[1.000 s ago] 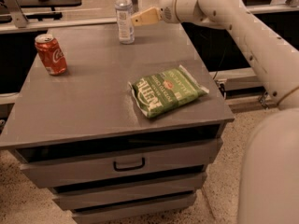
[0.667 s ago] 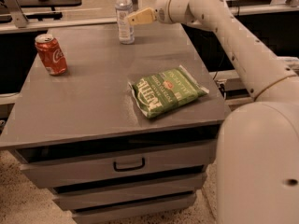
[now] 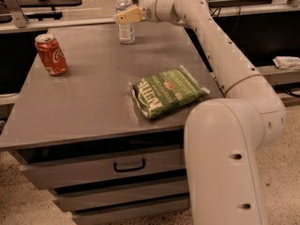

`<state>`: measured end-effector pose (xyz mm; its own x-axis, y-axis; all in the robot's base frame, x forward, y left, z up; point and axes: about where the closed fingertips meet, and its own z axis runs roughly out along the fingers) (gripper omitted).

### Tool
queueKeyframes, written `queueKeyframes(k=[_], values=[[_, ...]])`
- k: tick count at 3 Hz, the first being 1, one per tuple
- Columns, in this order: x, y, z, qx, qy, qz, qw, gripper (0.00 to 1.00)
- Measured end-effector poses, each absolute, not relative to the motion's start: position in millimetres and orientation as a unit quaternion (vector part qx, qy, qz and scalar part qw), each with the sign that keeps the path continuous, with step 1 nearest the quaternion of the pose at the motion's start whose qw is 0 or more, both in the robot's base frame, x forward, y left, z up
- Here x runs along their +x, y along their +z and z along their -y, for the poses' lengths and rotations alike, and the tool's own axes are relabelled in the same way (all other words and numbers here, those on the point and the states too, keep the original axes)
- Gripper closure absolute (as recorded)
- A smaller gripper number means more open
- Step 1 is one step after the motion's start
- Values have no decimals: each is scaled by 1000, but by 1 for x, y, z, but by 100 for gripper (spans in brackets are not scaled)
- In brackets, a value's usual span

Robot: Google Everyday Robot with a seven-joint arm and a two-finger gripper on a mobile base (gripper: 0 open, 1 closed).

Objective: Move blue plastic bottle near green jalapeno chip bag

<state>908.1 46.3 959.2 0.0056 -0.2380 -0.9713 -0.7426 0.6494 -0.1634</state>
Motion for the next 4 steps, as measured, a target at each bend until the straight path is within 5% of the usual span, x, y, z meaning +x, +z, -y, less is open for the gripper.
queueKeyframes(k=[1, 2, 4], values=[[915, 954, -64, -372, 212, -677, 599, 0], [918, 949, -75, -375, 216, -682, 589, 15], [910, 961, -66, -373, 225, -679, 590, 70]])
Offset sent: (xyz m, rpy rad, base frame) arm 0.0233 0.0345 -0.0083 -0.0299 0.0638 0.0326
